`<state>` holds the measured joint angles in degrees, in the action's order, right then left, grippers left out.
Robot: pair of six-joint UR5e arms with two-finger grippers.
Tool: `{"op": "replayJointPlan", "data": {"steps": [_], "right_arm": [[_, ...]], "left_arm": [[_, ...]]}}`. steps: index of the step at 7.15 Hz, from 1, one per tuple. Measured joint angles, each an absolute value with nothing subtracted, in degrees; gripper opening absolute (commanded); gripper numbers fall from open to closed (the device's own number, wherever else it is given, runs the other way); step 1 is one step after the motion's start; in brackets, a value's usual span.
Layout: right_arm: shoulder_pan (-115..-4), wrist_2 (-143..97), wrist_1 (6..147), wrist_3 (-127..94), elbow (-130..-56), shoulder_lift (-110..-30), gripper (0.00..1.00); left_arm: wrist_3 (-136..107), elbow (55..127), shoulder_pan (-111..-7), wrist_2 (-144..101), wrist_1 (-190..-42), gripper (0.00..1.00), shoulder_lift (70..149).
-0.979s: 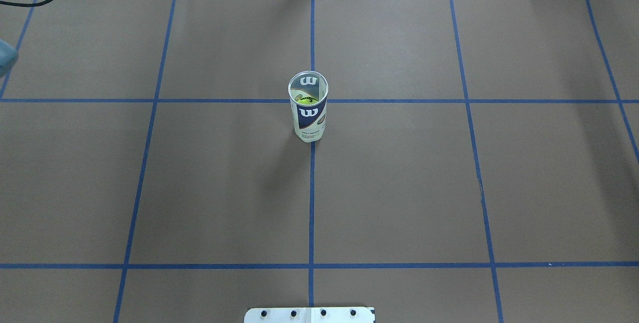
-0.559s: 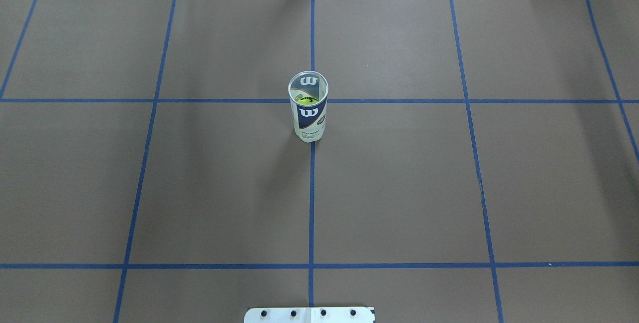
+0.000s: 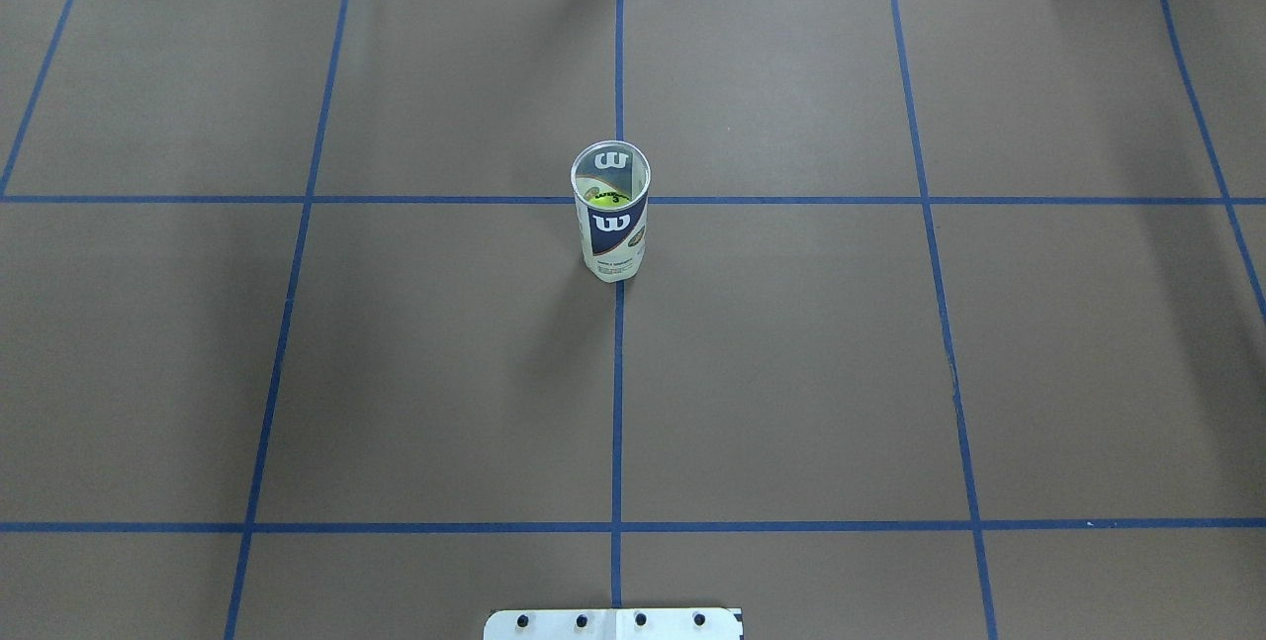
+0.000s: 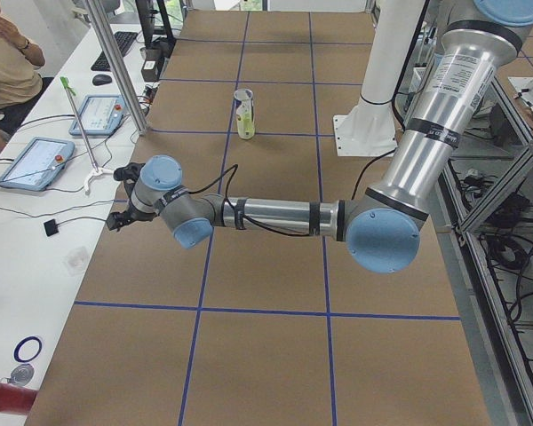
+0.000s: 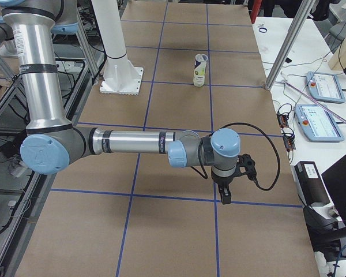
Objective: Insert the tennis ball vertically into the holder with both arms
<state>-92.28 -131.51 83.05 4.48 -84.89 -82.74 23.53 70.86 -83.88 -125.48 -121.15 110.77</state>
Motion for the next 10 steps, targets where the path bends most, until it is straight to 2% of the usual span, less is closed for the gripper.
{"op": "replayJointPlan", "data": {"steps": [2,3,4,6,7,10], "right_arm": [[-92.3,-131.8,83.1,4.5,-84.9,-82.9,1.0],[-92.3,-131.9,83.2,4.5,-84.8,-83.0,1.0],[-92.3,-132.0,83.2,4.5,-84.8,-83.2,1.0],[-92.3,-132.1,83.2,4.6,-84.8,-84.0,1.0],[-92.3,-132.1,83.2,4.6,-84.8,-84.2,1.0],[-92.0,-132.0,83.3,4.7,-84.8,-84.5,1.0]], "left_arm": [[24.3,80.2,-86.4,-125.6,-94.3,1.0,110.6],[21.0,85.2,-87.5,-125.6,-84.0,1.0,109.2],[14.8,88.7,-88.2,-126.0,-79.6,1.0,104.8],[7.7,91.0,-88.4,-127.0,-83.7,1.0,96.6],[6.8,89.9,-88.1,-127.2,-88.0,1.0,94.4],[6.0,84.5,-87.4,-128.9,-91.7,1.0,93.5]]}}
